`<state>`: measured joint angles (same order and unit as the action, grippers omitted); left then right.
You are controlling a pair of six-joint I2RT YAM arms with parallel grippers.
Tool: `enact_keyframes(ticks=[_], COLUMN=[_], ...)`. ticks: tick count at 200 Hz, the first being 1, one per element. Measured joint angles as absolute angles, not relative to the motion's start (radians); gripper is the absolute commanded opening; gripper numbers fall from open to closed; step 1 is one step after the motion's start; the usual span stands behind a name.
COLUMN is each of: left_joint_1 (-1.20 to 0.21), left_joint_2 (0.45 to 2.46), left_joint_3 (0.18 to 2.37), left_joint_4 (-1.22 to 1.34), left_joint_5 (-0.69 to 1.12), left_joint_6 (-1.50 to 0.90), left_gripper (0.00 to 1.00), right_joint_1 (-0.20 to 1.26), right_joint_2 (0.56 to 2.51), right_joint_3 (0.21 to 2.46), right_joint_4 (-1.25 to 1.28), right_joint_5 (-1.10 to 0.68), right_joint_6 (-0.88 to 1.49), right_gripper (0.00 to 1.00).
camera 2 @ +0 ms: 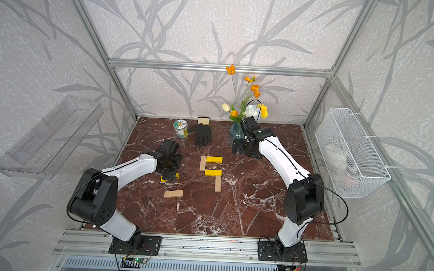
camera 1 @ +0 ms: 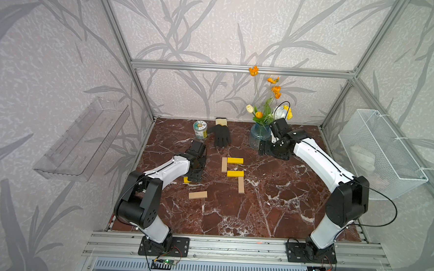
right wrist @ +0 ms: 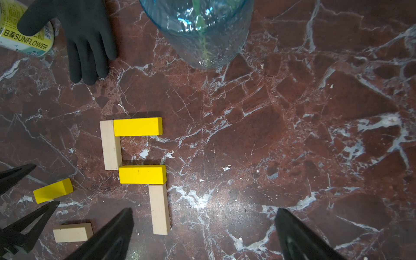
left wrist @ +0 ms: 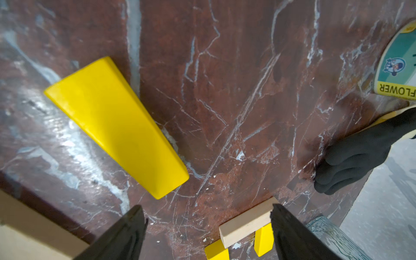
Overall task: Assemble the number 6 with building blocks
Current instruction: Assemble the building block at the center of the board.
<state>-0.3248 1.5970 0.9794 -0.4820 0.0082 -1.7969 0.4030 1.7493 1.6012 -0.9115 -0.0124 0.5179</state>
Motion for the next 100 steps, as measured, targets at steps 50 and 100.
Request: enact_keyframes(ticks=[50, 100], left_joint_1=[-0.335, -0.318], left_joint_2=[1.628, 1.734], left_joint_3=[0.995, 1.037], left_joint_4=[-0.551, -0.561], left_joint_5=[-0.072, -0.077], left_joint_6=[-1.893, -1.934], left_gripper=[0.84, 0.76], right_joint_1=[0.364, 0.345], right_joint_2=[1.789, 1.865], right_joint_3=[1.601, 1.604], right_joint_4=[-0.901, -0.899], right_joint_5=[-0.079, -0.131], right_joint_6=[0.491, 0.473], right_gripper=[0.97, 0.96])
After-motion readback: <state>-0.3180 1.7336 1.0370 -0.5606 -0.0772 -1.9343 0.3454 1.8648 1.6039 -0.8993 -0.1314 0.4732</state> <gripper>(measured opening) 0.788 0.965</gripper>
